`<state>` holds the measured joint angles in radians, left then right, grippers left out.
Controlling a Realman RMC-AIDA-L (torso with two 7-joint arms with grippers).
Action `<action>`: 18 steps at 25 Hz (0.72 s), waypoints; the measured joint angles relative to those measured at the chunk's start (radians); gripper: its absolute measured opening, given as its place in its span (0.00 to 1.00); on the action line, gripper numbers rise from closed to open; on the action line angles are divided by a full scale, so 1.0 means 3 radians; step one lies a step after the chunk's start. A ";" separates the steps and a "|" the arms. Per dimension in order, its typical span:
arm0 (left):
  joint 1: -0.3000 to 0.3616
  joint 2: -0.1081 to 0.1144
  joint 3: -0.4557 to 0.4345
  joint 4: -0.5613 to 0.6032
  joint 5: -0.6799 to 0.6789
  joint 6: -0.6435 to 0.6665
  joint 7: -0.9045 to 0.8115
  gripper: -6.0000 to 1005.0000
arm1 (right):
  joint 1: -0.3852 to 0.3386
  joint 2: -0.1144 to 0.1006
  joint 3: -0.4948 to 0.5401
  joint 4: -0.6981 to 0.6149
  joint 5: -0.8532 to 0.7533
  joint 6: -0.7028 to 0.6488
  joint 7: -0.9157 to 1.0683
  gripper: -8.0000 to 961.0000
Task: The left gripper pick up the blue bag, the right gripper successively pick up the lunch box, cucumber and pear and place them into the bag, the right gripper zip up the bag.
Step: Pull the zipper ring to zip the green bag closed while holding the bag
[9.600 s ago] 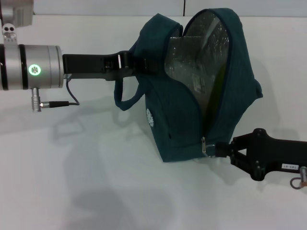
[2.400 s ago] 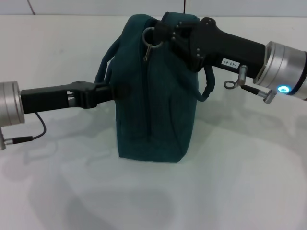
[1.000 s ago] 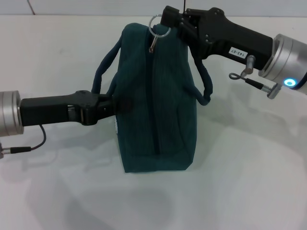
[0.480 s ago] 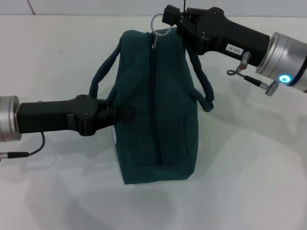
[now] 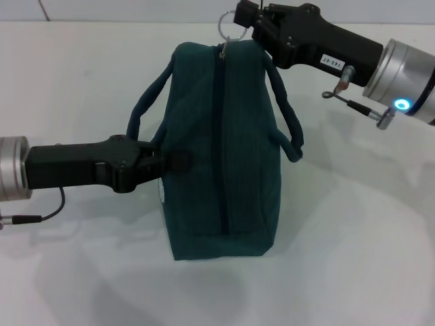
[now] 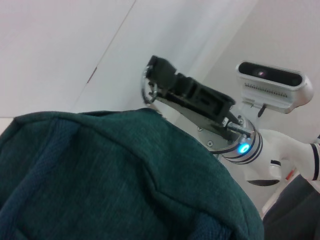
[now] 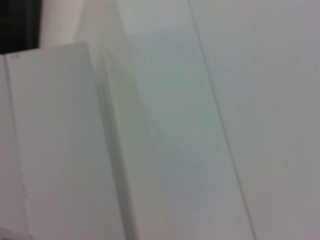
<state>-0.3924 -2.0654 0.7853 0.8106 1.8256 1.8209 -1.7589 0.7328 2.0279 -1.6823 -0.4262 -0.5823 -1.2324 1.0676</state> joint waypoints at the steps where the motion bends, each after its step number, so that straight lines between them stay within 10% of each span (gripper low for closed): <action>1: 0.0005 0.0003 -0.0009 0.0000 0.0000 0.0000 0.0010 0.06 | 0.0001 0.0000 0.0001 0.0001 0.0000 0.0046 -0.0011 0.02; 18: 0.0050 0.0084 -0.0244 -0.0132 0.0000 -0.0220 0.0044 0.07 | -0.0013 0.0000 -0.0002 0.0121 0.0225 0.0398 -0.0152 0.02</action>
<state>-0.3773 -2.0402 0.7120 0.7710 1.8256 1.7548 -1.7456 0.7288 2.0278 -1.6828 -0.3900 -0.5149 -1.1131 1.0221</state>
